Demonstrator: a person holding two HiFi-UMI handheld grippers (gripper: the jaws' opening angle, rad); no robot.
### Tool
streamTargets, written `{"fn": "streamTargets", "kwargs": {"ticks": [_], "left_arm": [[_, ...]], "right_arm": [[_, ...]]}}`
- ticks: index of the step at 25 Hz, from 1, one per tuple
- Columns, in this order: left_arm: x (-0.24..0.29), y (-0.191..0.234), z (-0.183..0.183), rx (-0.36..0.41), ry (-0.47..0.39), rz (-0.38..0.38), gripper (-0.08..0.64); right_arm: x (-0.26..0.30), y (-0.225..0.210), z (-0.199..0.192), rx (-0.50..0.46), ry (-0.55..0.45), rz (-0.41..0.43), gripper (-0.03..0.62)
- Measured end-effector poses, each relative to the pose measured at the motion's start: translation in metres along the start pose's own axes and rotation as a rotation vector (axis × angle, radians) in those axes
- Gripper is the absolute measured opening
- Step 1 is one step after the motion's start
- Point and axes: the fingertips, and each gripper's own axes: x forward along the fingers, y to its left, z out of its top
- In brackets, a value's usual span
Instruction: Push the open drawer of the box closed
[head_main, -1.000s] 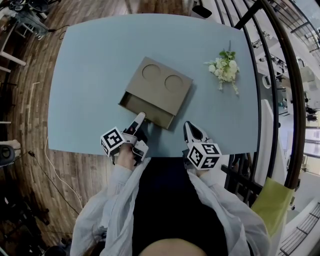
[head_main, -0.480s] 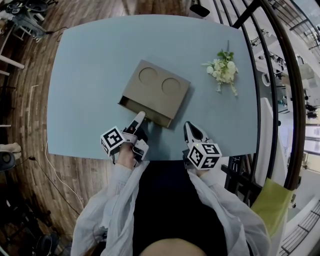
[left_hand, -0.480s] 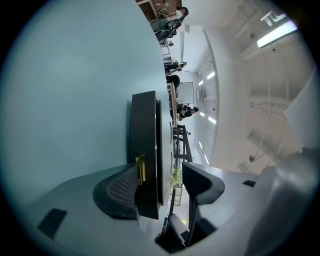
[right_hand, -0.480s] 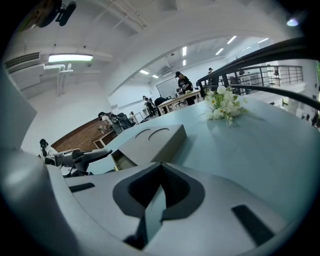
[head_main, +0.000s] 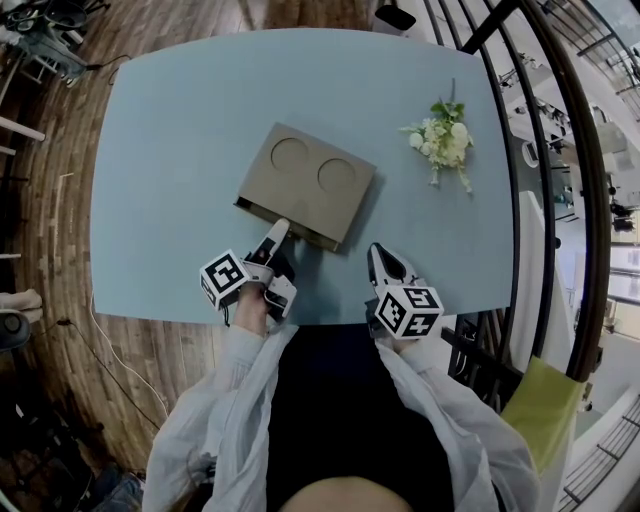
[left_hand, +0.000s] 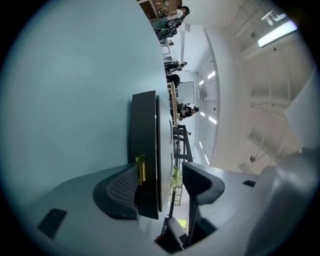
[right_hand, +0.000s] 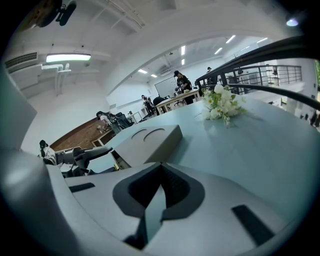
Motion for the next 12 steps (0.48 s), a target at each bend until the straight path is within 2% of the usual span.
{"fn": "streamTargets", "kwargs": {"ticks": [12], "left_arm": [[0.014,0.002,0.004,0.002,0.001,0.034,0.282]], "right_arm": [[0.002,-0.008,0.006,0.008,0.005,-0.010,0.008]]}}
